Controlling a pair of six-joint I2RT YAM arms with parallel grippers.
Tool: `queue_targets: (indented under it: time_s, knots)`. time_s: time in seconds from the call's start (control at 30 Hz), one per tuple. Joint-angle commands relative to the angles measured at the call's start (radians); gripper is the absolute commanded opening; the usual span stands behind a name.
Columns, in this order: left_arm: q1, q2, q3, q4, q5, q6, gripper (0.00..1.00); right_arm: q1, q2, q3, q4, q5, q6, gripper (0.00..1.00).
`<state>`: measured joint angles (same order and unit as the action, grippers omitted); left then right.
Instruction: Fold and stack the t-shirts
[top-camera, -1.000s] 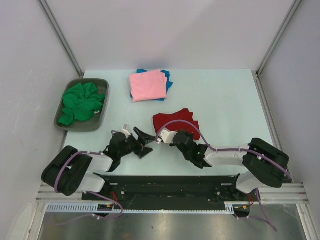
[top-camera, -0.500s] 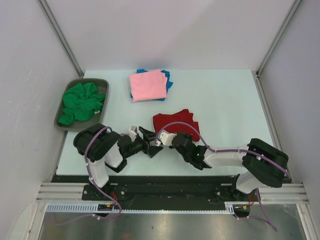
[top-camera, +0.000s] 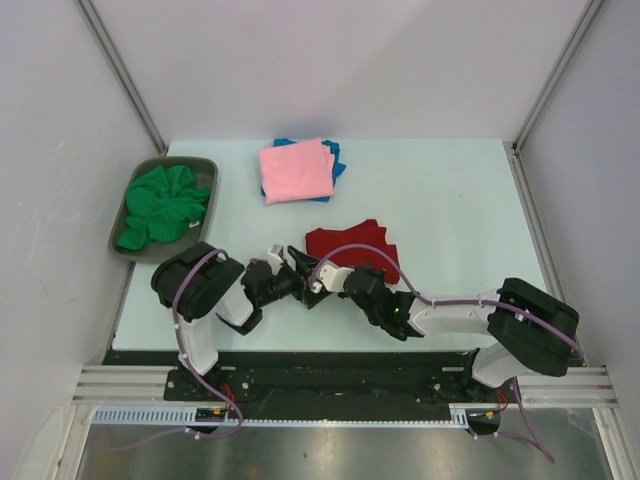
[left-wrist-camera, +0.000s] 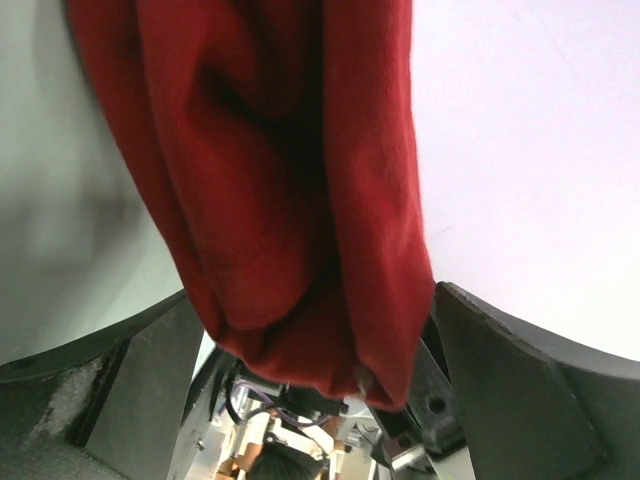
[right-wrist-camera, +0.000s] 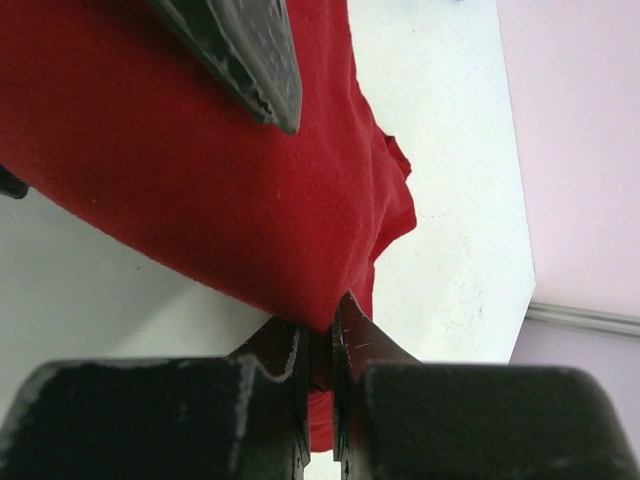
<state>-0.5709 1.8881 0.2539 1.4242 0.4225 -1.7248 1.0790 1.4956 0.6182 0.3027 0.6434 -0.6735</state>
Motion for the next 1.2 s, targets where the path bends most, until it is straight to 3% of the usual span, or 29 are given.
queue_targets:
  time_s: [0.0,0.13,0.5,0.9,1.17]
  knots:
    - [0.009,-0.084,0.08,-0.339,0.016,0.149,1.0,0.013,-0.064,0.018,0.016,0.028,0.003,0.0]
    - [0.031,-0.089,0.157,-0.469,0.018,0.206,1.0,0.021,-0.101,0.018,0.001,0.035,0.008,0.0]
    - [0.059,0.069,0.203,-0.335,0.038,0.165,1.0,0.068,-0.221,0.011,-0.074,0.065,0.025,0.0]
    - [0.059,0.06,0.271,-0.366,0.059,0.203,0.99,0.144,-0.251,-0.011,-0.188,0.065,0.118,0.0]
    - [0.06,0.108,0.337,-0.346,0.114,0.232,0.46,0.226,-0.271,-0.011,-0.298,0.047,0.192,0.0]
